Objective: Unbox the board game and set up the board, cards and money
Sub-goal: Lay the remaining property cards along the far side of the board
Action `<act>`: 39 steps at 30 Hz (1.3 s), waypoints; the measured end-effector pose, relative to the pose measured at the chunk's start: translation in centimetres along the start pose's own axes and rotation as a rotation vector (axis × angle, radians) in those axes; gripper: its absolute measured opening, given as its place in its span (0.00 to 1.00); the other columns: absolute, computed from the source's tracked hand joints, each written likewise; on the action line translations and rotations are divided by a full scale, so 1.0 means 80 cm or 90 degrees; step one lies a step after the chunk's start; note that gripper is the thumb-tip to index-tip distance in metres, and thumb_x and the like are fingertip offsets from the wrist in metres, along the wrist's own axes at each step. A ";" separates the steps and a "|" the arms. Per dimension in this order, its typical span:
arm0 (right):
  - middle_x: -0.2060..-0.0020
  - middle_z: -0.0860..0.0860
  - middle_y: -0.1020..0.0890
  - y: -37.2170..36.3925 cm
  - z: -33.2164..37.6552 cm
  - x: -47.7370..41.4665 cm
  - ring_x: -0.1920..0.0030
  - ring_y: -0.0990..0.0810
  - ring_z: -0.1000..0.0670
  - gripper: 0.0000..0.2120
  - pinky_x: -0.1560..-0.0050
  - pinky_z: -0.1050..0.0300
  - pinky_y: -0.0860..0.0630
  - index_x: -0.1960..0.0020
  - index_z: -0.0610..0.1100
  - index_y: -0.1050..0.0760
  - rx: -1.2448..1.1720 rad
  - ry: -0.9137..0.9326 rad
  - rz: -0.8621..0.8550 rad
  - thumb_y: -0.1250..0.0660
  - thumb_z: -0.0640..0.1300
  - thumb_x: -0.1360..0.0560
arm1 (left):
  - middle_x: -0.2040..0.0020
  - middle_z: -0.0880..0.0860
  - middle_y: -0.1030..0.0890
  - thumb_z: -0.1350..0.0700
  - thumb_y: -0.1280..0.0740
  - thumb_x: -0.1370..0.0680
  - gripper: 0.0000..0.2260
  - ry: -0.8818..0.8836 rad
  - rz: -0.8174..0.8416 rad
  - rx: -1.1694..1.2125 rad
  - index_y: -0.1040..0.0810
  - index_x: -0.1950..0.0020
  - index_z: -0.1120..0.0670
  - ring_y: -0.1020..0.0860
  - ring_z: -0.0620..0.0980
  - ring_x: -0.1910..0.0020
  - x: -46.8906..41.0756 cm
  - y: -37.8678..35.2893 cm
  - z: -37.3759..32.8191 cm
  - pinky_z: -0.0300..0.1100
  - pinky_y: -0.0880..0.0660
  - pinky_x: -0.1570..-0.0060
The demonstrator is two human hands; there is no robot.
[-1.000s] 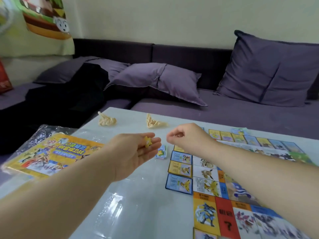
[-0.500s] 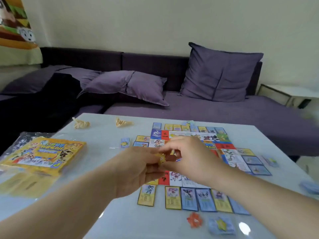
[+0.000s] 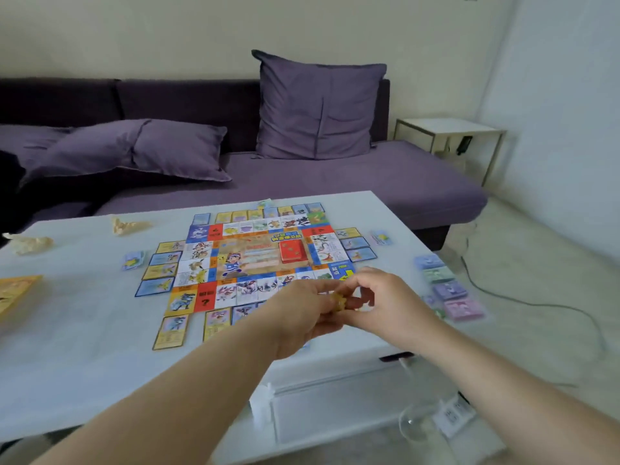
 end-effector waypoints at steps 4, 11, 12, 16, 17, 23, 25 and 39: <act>0.60 0.53 0.21 0.033 -0.054 0.014 0.67 0.30 0.57 0.14 0.63 0.67 0.33 0.64 0.61 0.25 -0.043 -0.069 -0.032 0.29 0.43 0.28 | 0.50 0.55 0.18 0.65 0.41 0.20 0.18 0.027 0.034 -0.009 0.31 0.30 0.58 0.19 0.46 0.54 -0.032 -0.044 0.009 0.36 0.21 0.54; 0.62 0.52 0.16 0.078 -0.128 0.014 0.59 0.20 0.46 0.09 0.57 0.54 0.24 0.62 0.56 0.21 -0.140 -0.160 -0.178 0.30 0.43 0.26 | 0.57 0.52 0.16 0.60 0.34 0.22 0.05 -0.117 -0.113 -0.186 0.20 0.48 0.58 0.18 0.46 0.55 -0.092 -0.077 -0.020 0.38 0.21 0.52; 0.61 0.52 0.16 0.085 -0.137 0.010 0.58 0.20 0.47 0.08 0.56 0.55 0.24 0.61 0.55 0.20 -0.140 -0.168 -0.188 0.31 0.43 0.26 | 0.59 0.51 0.17 0.60 0.33 0.23 0.03 -0.134 -0.134 -0.201 0.20 0.52 0.56 0.18 0.46 0.56 -0.100 -0.081 -0.026 0.39 0.21 0.51; 0.60 0.54 0.16 0.121 -0.181 -0.001 0.57 0.19 0.54 0.05 0.54 0.62 0.25 0.54 0.46 0.17 -0.190 -0.208 -0.244 0.31 0.43 0.25 | 0.61 0.48 0.18 0.57 0.30 0.25 0.03 -0.158 -0.137 -0.292 0.21 0.59 0.52 0.20 0.44 0.59 -0.142 -0.103 -0.045 0.38 0.24 0.58; 0.59 0.53 0.16 0.135 -0.193 0.000 0.58 0.20 0.56 0.06 0.55 0.66 0.26 0.52 0.44 0.17 -0.199 -0.217 -0.282 0.32 0.43 0.25 | 0.62 0.47 0.18 0.56 0.30 0.25 0.03 -0.162 -0.139 -0.339 0.22 0.59 0.51 0.21 0.43 0.60 -0.155 -0.106 -0.047 0.35 0.27 0.62; 0.62 0.62 0.20 0.183 -0.259 0.020 0.61 0.24 0.67 0.06 0.64 0.81 0.33 0.51 0.48 0.18 -0.193 -0.295 -0.418 0.33 0.43 0.25 | 0.61 0.49 0.19 0.56 0.29 0.27 0.05 -0.118 -0.135 -0.600 0.24 0.61 0.50 0.22 0.47 0.60 -0.242 -0.128 -0.039 0.38 0.28 0.65; 0.61 0.62 0.20 0.182 -0.267 0.019 0.59 0.23 0.66 0.06 0.63 0.80 0.32 0.52 0.48 0.18 -0.179 -0.303 -0.413 0.33 0.42 0.25 | 0.65 0.48 0.20 0.55 0.28 0.27 0.07 -0.079 -0.098 -0.603 0.24 0.63 0.51 0.21 0.48 0.59 -0.264 -0.136 -0.027 0.38 0.27 0.62; 0.59 0.56 0.17 0.168 -0.241 -0.001 0.55 0.20 0.57 0.06 0.55 0.71 0.28 0.51 0.46 0.18 -0.150 -0.251 -0.392 0.34 0.42 0.24 | 0.45 0.50 0.20 0.55 0.34 0.23 0.11 -0.156 -0.160 -0.646 0.21 0.41 0.53 0.23 0.46 0.51 -0.253 -0.128 -0.044 0.35 0.29 0.58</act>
Point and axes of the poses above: each hand's wrist, its own x-axis away from the middle knuckle, its own y-axis out of the back of the hand, z = x × y, the point moved 7 cm from there along -x, towards the middle knuckle
